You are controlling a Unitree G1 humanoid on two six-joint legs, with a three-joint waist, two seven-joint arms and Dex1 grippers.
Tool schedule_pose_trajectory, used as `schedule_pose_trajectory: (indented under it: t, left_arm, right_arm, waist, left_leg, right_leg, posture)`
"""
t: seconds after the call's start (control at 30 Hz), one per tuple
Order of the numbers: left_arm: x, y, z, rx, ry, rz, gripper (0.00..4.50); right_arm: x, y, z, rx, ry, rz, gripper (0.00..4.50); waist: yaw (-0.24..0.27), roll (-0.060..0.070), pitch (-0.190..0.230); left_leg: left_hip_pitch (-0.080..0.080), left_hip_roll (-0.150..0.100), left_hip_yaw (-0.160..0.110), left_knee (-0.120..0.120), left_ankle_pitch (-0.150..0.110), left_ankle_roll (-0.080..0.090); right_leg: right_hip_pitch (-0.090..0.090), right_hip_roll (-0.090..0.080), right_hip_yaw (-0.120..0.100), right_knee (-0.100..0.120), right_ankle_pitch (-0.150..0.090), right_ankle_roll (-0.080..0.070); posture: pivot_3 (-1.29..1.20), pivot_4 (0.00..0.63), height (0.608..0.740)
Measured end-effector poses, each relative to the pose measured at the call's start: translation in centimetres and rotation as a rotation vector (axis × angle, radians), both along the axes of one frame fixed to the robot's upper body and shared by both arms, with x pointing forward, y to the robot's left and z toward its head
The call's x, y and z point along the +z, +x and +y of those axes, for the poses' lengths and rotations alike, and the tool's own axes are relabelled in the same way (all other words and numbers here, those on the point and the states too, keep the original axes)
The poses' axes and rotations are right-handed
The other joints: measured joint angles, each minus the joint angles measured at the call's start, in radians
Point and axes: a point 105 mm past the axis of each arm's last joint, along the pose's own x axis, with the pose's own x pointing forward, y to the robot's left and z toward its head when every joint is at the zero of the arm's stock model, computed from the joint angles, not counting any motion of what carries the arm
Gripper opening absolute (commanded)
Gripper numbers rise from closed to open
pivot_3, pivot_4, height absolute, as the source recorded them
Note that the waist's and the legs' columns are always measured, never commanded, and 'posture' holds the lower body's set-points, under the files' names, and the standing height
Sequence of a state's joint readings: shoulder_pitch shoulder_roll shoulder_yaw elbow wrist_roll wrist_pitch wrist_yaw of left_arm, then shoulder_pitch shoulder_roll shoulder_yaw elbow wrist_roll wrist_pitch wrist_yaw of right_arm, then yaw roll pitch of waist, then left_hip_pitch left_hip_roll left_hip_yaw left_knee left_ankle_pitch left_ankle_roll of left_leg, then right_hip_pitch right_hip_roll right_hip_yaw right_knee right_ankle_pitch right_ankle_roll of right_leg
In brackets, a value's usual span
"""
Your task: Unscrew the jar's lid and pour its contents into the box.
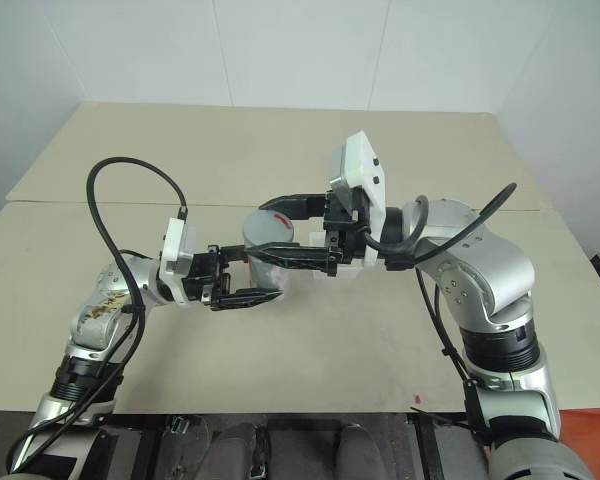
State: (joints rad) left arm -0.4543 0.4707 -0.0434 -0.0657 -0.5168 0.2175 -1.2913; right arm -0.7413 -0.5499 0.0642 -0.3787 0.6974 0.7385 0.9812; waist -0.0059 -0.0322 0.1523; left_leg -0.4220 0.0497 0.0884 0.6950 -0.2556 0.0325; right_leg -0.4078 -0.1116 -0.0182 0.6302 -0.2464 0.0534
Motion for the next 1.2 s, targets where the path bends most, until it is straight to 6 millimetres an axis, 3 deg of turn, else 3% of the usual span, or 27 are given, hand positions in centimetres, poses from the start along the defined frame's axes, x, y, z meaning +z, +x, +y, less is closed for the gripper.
schedule_pose_trajectory:
  t: [0.77,0.83,0.87,0.97,1.2]
  left_arm:
    - [0.1,-0.1,-0.3,-0.019,0.001,-0.005,2.85]
    - [0.1,0.0,-0.2,-0.015,0.0,-0.005,2.85]
    - [0.1,0.0,-0.3,-0.014,-0.003,-0.005,2.85]
    - [1.4,0.0,-0.4,-0.021,-0.032,-0.066,2.85]
    - [2.2,0.0,-0.4,-0.022,-0.049,-0.098,2.85]
  right_arm:
    - [0.0,-0.1,0.1,0.018,-0.02,-0.046,2.8]
    - [0.0,0.0,0.2,0.011,-0.021,-0.049,3.51]
    - [-0.1,0.1,0.2,0.004,-0.024,-0.049,3.67]
    - [-1.7,0.7,0.4,-0.017,-0.067,0.005,4.45]
    - [-2.0,1.0,0.4,-0.032,-0.075,0.014,4.45]
  waist:
    - [0.008,0.0,0.0]
    - [0.009,0.0,0.0]
    - [0.009,0.0,0.0]
    - [0.009,0.0,0.0]
    - [0.012,0.0,0.0]
  left_leg:
    - [0.0,0.0,0.0,0.0,0.0,0.0]
    - [0.0,0.0,0.0,0.0,0.0,0.0]
    - [0.0,0.0,0.0,0.0,0.0,0.0]
    - [0.0,0.0,0.0,0.001,0.0,0.0]
    - [0.0,0.0,0.0,0.001,0.0,0.0]
  right_leg:
    - [0.0,0.0,0.0,0.0,0.0,0.0]
    - [0.0,0.0,0.0,0.0,0.0,0.0]
    - [0.0,0.0,0.0,0.0,0.0,0.0]
    - [0.0,0.0,0.0,0.0,0.0,0.0]
    - [0.0,0.0,0.0,0.001,0.0,0.0]
  posture:
    - [0.0,0.15,0.74]
    - [0.0,0.15,0.74]
    - [0.0,0.15,0.74]
    - [0.0,0.15,0.74]
    - [0.0,0.15,0.74]
